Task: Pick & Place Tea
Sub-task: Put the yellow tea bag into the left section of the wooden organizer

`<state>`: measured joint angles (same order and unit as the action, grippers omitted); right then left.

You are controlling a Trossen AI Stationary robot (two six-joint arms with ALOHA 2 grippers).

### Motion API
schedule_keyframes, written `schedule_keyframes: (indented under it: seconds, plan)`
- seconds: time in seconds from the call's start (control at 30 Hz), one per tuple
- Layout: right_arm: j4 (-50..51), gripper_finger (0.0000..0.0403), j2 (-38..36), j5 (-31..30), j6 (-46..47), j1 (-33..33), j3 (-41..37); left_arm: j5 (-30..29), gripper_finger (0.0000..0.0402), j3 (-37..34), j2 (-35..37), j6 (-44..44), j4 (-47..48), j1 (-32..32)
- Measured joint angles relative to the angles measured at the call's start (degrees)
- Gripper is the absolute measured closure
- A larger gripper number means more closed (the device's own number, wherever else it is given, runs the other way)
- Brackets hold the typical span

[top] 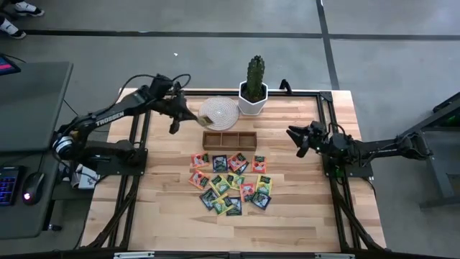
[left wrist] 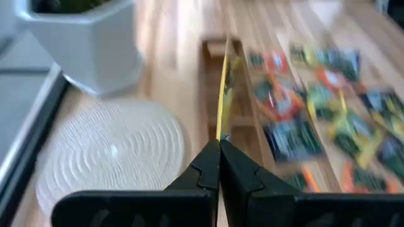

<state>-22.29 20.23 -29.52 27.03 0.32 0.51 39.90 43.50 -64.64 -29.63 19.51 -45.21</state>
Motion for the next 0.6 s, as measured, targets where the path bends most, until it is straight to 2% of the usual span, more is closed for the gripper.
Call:
schedule_keyframes:
  seconds: [0.27,0.43,0.6]
  plan:
    - [-8.4,0.0272,0.0,-0.2,-1.5,0.0,0.0,1.0,0.0401,-13.4,0.2,18.1,-28.0,2.5]
    - [-16.3,0.0272,0.0,-2.2,0.2,0.0,0.0,-1.6,0.0401,-19.9,0.2,28.9,-46.7,3.8]
    - [-14.7,0.0272,3.6,-0.3,0.8,0.0,1.8,-5.6,0.0401,-26.3,0.0,38.0,-64.2,4.1]
